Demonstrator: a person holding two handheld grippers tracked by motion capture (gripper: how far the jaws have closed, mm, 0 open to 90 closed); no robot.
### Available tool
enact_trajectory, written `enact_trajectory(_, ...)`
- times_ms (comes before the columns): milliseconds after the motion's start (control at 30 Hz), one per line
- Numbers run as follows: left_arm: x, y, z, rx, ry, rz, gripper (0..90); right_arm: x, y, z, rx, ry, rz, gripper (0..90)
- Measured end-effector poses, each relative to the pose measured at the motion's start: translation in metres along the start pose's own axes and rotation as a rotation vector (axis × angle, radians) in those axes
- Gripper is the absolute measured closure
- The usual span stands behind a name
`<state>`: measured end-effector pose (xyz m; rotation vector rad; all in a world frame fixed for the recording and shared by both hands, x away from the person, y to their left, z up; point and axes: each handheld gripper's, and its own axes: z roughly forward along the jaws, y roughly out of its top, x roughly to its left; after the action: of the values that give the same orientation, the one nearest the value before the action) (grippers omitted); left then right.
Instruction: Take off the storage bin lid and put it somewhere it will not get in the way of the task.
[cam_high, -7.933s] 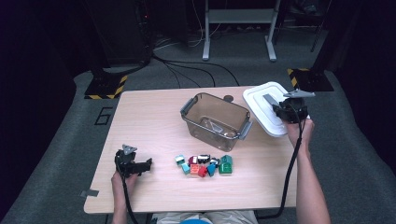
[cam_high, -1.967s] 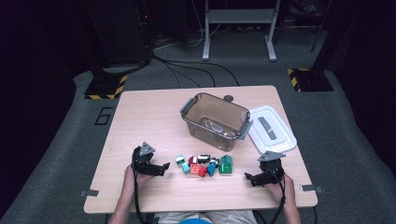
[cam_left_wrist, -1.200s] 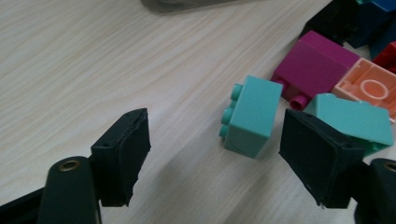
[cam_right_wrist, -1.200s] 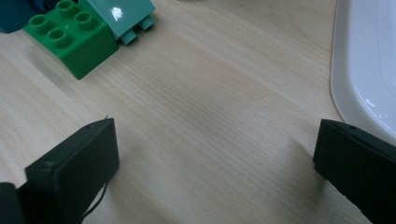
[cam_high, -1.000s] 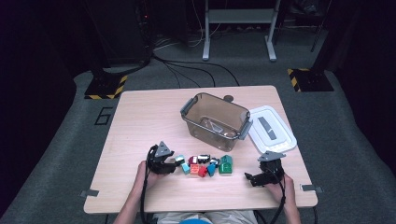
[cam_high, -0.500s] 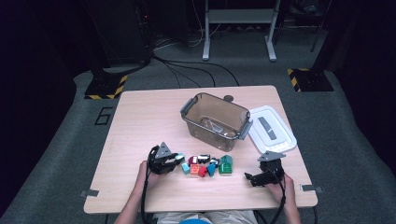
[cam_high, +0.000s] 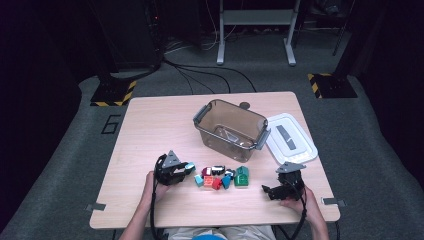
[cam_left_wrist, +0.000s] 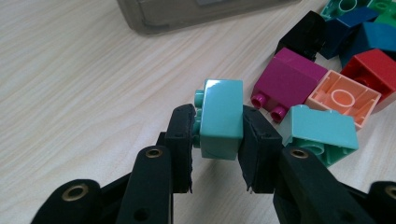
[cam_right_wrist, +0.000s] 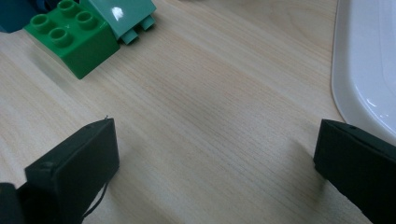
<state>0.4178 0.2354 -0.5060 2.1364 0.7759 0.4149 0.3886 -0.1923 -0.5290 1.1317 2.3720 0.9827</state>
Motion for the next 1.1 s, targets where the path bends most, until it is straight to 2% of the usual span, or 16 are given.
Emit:
enact_trajectory(500,0.008,0.017,-0.016,-0.015,0.018,0.006,67.1,-0.001,0.0,0.0,0.0,0.009,-0.006,0.0)
enact_trajectory(633,0.009,0.024,-0.017,-0.018,0.013,0.0,67.0,-0.001,0.0,0.0,-0.001,0.011,-0.01,0.0)
enact_trajectory(733,0.011,0.03,-0.018,-0.015,0.02,0.013,67.0,-0.001,0.0,0.0,0.001,0.013,-0.012,0.0)
enact_trajectory(1100,0.011,0.05,-0.02,-0.019,0.027,0.022,67.1,-0.001,0.0,0.0,-0.001,0.01,-0.007,0.0)
